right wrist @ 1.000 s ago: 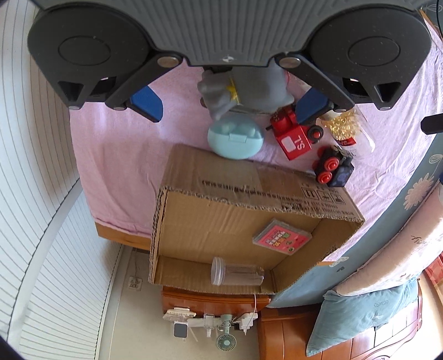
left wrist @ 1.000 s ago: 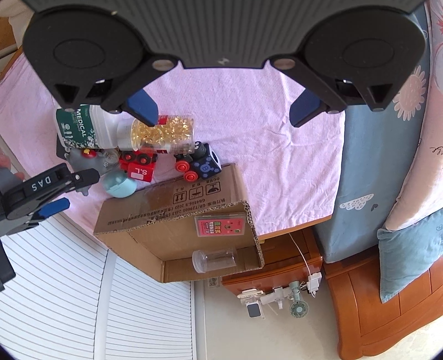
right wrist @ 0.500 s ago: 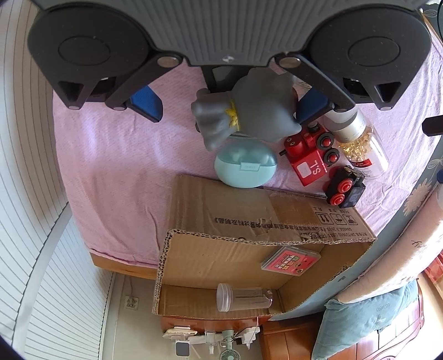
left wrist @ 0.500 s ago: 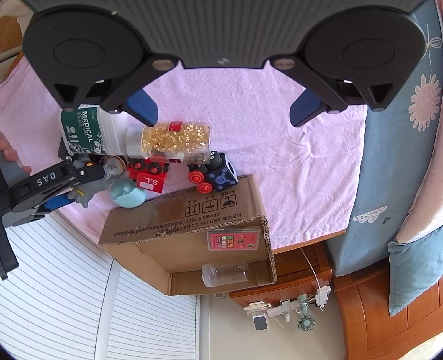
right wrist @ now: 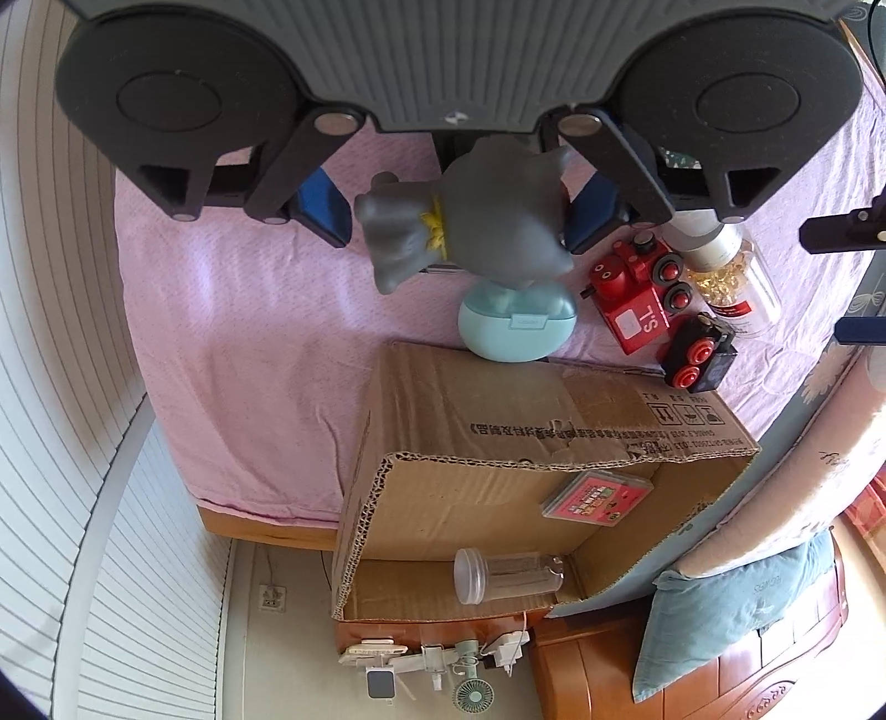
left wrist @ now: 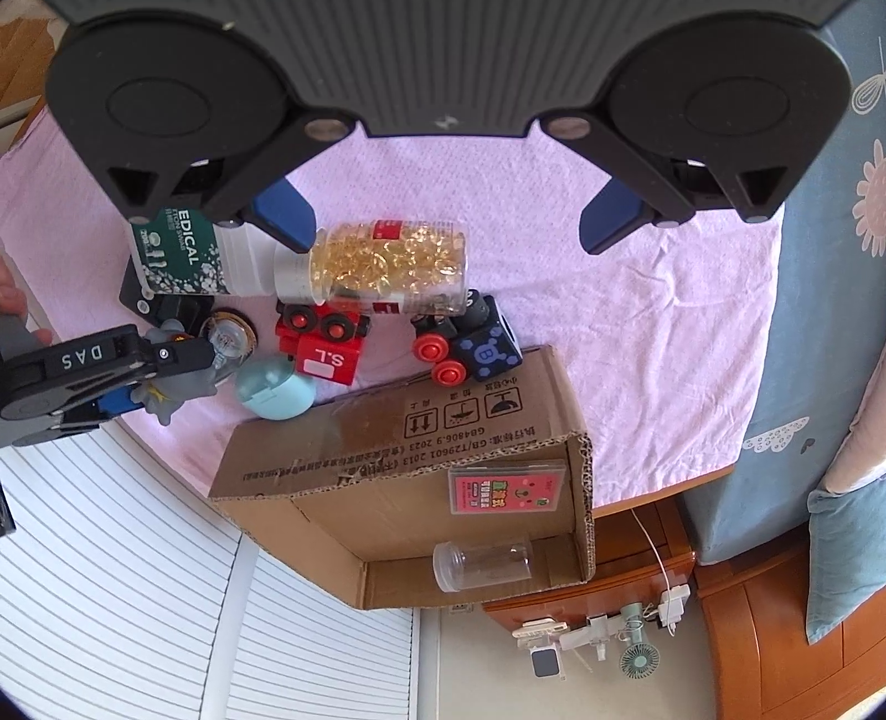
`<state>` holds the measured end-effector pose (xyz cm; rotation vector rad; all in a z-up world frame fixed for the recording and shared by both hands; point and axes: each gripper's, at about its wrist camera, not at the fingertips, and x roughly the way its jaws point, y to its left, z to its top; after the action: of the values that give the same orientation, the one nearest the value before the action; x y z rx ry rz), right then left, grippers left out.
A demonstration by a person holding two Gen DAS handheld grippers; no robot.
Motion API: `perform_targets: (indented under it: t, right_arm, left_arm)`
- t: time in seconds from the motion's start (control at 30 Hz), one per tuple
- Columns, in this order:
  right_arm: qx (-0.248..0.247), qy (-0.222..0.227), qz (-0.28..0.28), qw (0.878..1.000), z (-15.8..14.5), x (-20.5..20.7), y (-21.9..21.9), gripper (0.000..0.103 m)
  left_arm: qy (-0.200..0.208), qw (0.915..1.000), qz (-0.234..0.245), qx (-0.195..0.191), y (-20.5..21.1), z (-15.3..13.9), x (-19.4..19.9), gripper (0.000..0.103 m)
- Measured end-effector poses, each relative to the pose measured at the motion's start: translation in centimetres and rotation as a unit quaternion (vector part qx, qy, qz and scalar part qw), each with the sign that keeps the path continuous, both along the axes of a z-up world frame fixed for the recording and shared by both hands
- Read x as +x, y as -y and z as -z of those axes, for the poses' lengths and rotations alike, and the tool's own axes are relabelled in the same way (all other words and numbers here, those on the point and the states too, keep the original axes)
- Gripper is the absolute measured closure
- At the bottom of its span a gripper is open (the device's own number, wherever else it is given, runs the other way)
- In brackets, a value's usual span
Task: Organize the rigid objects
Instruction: 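Reach the right gripper to the gray elephant toy and grasp it, then grasp the gold capsule bottle with the left gripper while the right lifts the elephant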
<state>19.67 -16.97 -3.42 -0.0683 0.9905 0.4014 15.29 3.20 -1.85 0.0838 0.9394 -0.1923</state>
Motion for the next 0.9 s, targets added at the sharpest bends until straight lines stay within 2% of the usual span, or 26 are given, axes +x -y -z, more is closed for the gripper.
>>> perform_targets:
  t: [0.27, 0.47, 0.67, 0.9]
  right_arm:
    - [-0.023, 0.024, 0.024, 0.999, -0.5, -0.1, 0.5, 0.025]
    - [-0.023, 0.023, 0.045, 0.998, -0.3, 0.7, 1.7, 0.025]
    - [-0.019, 0.023, 0.046, 0.998, -0.1, 0.7, 2.0, 0.025]
    - [-0.033, 0.030, 0.055, 0.997, 0.1, 1.0, 1.8, 0.025]
  left_arm:
    - [-0.004, 1.0000, 0.006, -0.007, 0.8, 0.6, 1.0, 0.002]
    - [-0.012, 0.9998, 0.013, -0.008, 1.8, 1.6, 2.3, 0.002]
    - [-0.027, 0.9988, 0.029, -0.029, 2.7, 2.4, 3.1, 0.001]
    - [-0.030, 0.9994, 0.018, -0.005, 3.2, 3.5, 3.7, 0.001]
